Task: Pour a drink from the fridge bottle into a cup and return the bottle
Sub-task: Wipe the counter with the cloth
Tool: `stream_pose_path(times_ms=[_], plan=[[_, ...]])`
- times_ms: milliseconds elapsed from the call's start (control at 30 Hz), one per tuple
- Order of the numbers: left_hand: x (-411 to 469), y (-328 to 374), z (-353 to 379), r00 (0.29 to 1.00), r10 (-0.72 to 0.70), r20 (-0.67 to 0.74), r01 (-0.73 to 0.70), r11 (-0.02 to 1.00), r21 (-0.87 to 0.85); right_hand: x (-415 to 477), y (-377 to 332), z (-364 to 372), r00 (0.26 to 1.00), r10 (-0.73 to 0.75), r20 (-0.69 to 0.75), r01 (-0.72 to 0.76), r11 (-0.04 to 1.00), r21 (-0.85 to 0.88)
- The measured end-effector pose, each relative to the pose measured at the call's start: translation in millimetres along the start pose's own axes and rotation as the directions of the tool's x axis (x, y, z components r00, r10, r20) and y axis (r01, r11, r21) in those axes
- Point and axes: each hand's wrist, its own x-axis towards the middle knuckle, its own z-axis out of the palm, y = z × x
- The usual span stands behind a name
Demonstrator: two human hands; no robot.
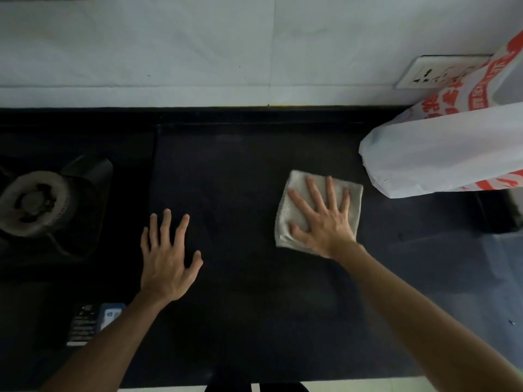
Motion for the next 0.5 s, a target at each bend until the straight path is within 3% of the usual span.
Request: stream_pose_path(times_ms=[133,400,500], plan=[[-1,0,3,1.000,-0.007,-0.021,0.007,1.000,-0.017,12,-1,-5,0.999,0.031,-0.009,-0.032,0.999,-0.021],[-3,1,2,0.997,-0.005,-0.072,-0.001,0.996,-0.088,-121,16,24,0.995,-0.081,0.052,0.081,0.997,0.015],[-3,2,1,0.997,-0.009,-0.076,0.003,0.997,-0.074,-100,12,19,0.996,-0.059,0.066,0.058,0.998,0.003]])
